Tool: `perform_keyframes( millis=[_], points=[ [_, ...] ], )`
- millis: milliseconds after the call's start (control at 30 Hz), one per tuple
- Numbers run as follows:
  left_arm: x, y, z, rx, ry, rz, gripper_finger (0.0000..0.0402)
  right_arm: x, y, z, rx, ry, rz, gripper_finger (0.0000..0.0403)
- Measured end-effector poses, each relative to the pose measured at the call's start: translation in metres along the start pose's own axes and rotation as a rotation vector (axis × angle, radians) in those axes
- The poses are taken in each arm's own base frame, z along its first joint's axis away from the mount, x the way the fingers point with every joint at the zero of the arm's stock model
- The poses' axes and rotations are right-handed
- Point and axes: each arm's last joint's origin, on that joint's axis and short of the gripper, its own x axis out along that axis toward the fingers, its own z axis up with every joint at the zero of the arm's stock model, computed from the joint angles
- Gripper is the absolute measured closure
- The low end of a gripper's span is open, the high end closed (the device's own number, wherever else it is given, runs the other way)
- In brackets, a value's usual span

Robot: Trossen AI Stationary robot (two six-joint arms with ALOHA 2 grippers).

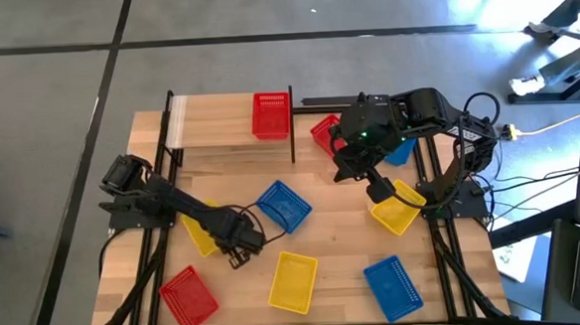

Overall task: Stack baskets on shelf by color
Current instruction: Put the top left yellow bin on the shelf

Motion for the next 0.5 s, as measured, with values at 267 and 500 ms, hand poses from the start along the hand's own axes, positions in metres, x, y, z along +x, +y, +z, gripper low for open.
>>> perform_keyframes(
  millis=[267,500],
  points=[
    [-0.046,-0.012,0.005,0.091,0.025,0.041,0.0401,0.0,0.0,0.0,0.0,-0.001,0.0,0.0403],
    [-0.107,-0.014,0.002,0.169,0.051,0.142,0.0401,0.0,0.0,0.0,0.0,0.0,0.0,0.0403]
  ],
)
